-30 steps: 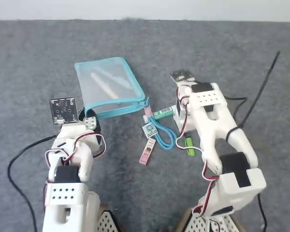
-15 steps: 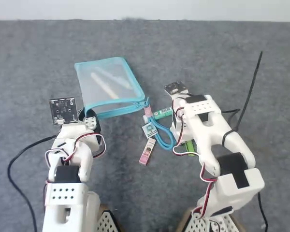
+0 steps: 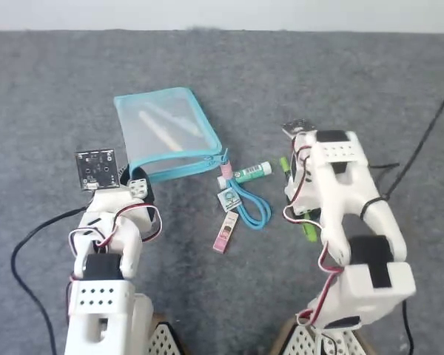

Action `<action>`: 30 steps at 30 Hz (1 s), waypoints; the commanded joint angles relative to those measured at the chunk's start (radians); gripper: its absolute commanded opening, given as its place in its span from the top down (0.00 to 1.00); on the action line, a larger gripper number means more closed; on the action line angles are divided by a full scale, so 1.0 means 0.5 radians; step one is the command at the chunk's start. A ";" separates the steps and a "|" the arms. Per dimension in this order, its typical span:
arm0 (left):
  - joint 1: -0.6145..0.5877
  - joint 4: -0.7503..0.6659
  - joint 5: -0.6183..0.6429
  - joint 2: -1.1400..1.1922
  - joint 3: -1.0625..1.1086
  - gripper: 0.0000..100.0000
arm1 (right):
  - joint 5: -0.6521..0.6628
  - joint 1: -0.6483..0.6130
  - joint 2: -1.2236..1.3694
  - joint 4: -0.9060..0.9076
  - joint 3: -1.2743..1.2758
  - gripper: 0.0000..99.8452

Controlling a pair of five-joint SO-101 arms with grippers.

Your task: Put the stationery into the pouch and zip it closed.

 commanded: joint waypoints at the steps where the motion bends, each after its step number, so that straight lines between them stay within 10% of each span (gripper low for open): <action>1: 0.015 -0.074 -0.021 -0.006 -0.041 0.99 | 0.098 -0.075 -0.410 0.287 -0.129 0.99; 12: 0.018 -0.074 -0.021 -0.006 -0.041 0.99 | 0.068 -0.784 -1.287 0.674 -0.135 0.99; 30: 0.018 -0.074 -0.021 -0.006 -0.041 0.99 | -0.058 -1.137 -0.091 0.686 -1.089 0.99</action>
